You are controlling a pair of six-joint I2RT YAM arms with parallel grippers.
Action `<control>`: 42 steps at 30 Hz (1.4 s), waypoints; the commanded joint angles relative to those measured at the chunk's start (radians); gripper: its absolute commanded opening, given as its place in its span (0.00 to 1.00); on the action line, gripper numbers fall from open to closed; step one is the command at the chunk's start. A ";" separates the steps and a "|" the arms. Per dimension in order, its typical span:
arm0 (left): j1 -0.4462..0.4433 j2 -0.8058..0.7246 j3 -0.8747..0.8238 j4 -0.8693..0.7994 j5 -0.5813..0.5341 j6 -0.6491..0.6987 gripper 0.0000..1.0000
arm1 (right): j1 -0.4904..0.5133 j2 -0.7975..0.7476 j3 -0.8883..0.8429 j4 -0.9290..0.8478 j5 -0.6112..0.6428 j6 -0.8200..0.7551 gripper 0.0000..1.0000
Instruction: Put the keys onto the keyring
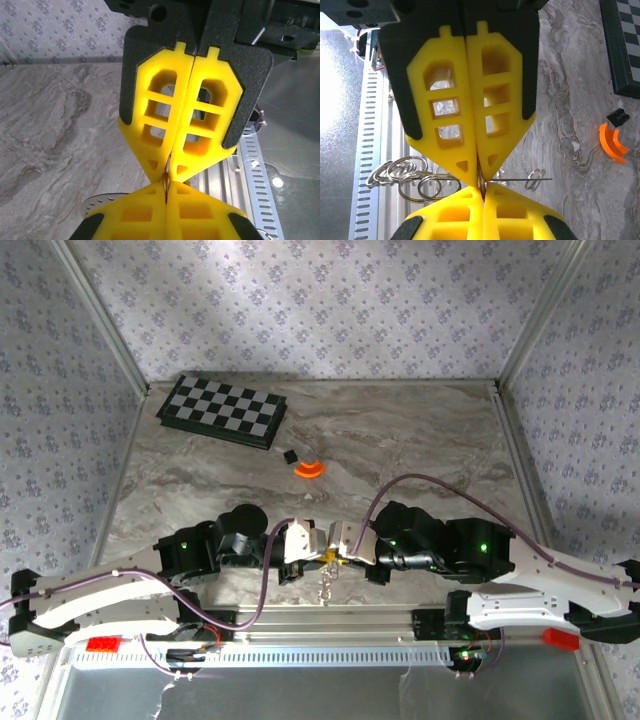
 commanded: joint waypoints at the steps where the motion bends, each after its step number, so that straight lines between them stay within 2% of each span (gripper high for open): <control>1: 0.003 -0.016 -0.006 0.030 0.010 0.007 0.00 | -0.001 -0.007 0.015 0.065 -0.040 -0.009 0.00; 7: 0.004 -0.060 -0.020 0.074 0.036 -0.006 0.00 | 0.001 -0.025 -0.011 0.101 -0.063 0.004 0.00; 9: 0.004 -0.080 -0.025 0.091 0.045 -0.011 0.00 | 0.000 -0.048 -0.032 0.123 -0.075 0.013 0.09; 12: 0.003 -0.103 -0.037 0.123 0.064 -0.014 0.00 | 0.001 -0.085 -0.065 0.161 -0.089 0.028 0.11; 20: 0.004 -0.130 -0.076 0.233 0.088 -0.031 0.00 | 0.003 -0.111 -0.084 0.186 -0.090 0.047 0.09; 28: 0.003 -0.140 -0.079 0.242 0.086 -0.034 0.00 | 0.002 -0.118 -0.099 0.190 -0.092 0.049 0.04; 42: 0.004 -0.145 -0.071 0.240 0.097 -0.028 0.00 | 0.003 -0.130 -0.101 0.186 -0.092 0.049 0.11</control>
